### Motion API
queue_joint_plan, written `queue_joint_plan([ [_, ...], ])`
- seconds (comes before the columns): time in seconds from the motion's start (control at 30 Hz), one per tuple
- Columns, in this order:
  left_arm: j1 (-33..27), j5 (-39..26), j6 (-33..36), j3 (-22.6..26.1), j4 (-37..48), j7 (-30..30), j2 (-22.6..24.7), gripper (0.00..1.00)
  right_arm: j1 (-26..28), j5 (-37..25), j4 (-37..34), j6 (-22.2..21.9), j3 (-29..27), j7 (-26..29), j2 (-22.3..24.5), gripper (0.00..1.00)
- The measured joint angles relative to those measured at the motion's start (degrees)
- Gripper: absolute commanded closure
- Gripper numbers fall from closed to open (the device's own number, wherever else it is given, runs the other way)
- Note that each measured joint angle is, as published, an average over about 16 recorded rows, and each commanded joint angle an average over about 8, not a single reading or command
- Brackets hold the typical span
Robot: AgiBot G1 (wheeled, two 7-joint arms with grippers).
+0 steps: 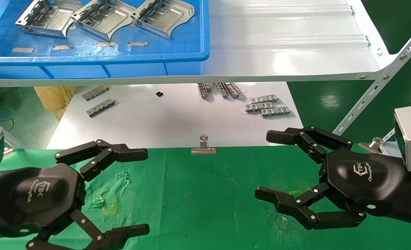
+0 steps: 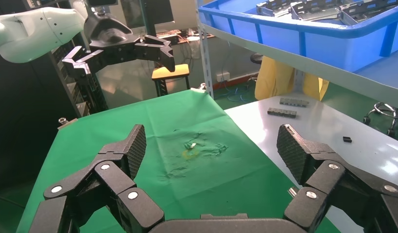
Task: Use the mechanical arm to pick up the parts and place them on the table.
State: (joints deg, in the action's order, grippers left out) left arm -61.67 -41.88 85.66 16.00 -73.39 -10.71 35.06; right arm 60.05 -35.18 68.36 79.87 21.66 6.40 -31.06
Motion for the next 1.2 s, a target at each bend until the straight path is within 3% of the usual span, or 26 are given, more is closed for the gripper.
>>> queue_joint_plan([
  [0.33,0.00,0.00,0.00,0.00,0.00,0.00,0.00,0.00,0.00,0.00,0.00,0.00,0.00,0.00,0.00,0.00],
  [0.37,0.00,0.00,0.00,0.00,0.00,0.00,0.00,0.00,0.00,0.00,0.00,0.00,0.00,0.00,0.00,0.06],
  [0.6,0.00,-0.01,-0.03,0.00,0.01,-0.01,0.00,0.00,0.00,0.00,0.00,0.00,0.00,0.00,0.00,0.94],
  [0.63,-0.01,-0.01,-0.05,-0.01,0.02,-0.01,0.00,0.00,0.00,0.00,0.00,0.00,0.00,0.00,0.00,1.00],
  [1.2,-5.65,-2.96,-7.49,-0.49,2.76,-1.44,2.23,0.00,0.00,0.00,0.00,0.00,0.00,0.00,0.00,1.00],
])
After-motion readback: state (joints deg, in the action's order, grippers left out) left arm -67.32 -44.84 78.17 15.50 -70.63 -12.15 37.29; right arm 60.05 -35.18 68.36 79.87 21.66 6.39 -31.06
